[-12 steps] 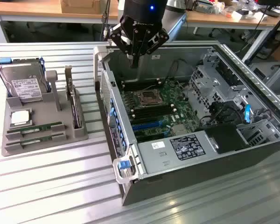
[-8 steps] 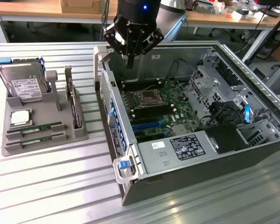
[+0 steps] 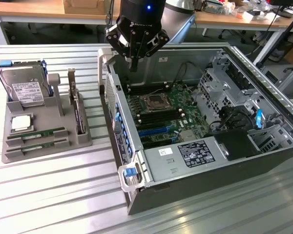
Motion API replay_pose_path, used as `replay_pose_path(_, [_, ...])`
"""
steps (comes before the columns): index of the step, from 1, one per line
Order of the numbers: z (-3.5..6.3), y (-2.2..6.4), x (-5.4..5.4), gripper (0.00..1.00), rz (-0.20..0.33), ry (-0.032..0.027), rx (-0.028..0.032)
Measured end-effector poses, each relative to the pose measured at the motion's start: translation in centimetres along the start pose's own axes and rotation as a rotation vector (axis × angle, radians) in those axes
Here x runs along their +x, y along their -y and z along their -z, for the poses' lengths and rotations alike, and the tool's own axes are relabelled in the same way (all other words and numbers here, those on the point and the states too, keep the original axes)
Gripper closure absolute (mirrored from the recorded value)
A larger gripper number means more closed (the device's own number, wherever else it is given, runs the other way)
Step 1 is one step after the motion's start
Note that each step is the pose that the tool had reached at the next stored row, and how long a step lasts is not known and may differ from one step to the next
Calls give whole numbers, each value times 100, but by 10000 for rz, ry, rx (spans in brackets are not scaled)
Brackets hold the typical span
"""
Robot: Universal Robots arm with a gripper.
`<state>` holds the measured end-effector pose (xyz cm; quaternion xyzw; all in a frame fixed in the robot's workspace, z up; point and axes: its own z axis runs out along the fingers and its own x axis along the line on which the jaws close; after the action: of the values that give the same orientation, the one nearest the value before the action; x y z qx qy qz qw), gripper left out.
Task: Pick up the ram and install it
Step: 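Reach for the ram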
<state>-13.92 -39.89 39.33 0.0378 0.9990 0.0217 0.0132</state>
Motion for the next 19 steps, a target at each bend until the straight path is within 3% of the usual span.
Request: replay_pose_path(19, [2,5,69,89,0,0,0])
